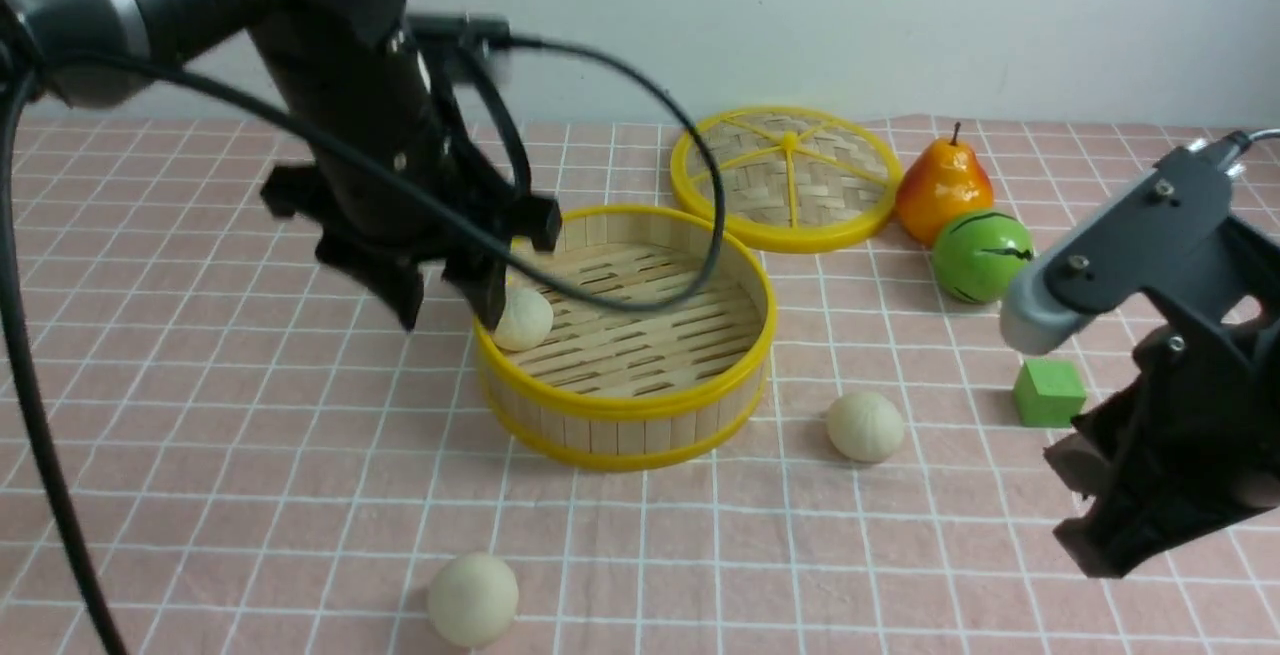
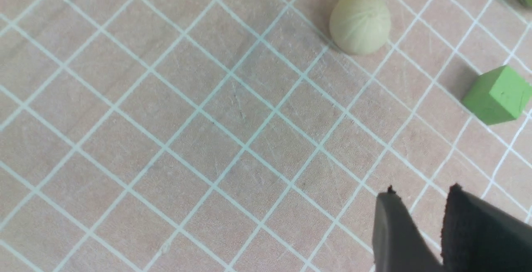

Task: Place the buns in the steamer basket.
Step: Use the left arm to grab a steamed stuffed bun

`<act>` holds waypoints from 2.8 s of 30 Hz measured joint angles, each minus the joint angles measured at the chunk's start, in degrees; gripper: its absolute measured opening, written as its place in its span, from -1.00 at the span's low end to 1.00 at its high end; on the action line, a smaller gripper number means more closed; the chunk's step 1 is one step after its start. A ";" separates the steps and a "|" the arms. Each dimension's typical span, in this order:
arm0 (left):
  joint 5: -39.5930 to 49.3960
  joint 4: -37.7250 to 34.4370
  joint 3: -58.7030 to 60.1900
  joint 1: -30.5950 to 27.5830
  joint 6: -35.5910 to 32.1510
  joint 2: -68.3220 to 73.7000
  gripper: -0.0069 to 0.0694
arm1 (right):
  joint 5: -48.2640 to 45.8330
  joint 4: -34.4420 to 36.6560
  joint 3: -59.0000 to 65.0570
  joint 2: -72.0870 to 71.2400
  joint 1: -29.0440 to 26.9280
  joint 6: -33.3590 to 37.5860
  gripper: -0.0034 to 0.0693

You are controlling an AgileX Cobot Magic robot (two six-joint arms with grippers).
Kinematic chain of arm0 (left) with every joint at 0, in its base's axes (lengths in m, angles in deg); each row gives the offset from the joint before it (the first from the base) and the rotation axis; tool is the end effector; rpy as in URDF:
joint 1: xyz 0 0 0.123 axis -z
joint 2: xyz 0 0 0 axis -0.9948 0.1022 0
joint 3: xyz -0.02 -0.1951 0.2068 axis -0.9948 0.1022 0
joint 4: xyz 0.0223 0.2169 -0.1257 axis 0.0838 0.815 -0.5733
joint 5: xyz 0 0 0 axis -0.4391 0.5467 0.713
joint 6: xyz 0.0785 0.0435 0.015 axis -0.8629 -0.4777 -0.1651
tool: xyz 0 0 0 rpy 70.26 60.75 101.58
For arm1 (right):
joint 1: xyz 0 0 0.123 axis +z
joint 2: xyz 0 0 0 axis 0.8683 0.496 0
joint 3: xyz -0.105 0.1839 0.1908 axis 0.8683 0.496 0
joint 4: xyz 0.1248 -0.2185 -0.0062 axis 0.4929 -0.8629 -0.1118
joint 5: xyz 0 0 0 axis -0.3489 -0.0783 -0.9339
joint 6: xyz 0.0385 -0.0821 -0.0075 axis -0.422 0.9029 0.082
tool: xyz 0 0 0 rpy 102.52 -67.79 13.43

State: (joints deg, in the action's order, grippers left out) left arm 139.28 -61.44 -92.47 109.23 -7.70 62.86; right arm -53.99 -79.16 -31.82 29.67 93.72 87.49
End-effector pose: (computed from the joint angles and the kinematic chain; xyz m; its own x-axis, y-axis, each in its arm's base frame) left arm 0.3326 -0.1574 0.3020 -0.9453 0.2299 -0.2314 0.2500 0.9663 -0.0612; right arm 0.1866 0.1103 0.3247 -0.6225 -0.5111 -0.5927 -0.5411 0.8282 -0.1459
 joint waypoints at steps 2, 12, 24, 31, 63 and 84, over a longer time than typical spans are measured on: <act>-1.70 0.14 6.98 2.35 0.00 -1.70 0.26 | 0.06 0.00 0.00 -0.79 0.00 -0.15 -0.38; -17.41 0.02 22.75 9.94 1.94 -3.30 0.26 | 0.81 0.05 0.00 -1.00 0.00 -1.38 -0.35; -24.59 11.25 23.37 10.01 9.30 2.47 0.26 | 2.04 1.09 0.00 -1.00 0.00 -1.43 -0.30; -15.84 13.23 23.37 10.01 9.90 2.47 0.26 | 2.04 1.09 0.00 -1.00 0.00 -1.43 -0.29; -11.79 8.41 26.18 10.01 8.81 -6.06 0.26 | 1.81 1.09 0.00 -1.00 0.00 -1.43 -0.25; -19.63 8.22 35.93 10.01 8.70 -3.48 0.26 | 1.81 1.09 0.00 -1.00 0.00 -1.43 -0.25</act>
State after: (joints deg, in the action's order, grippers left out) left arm 119.65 -53.22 -56.54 119.24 1.00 59.38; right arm -52.18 -78.08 -31.82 28.67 93.72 86.07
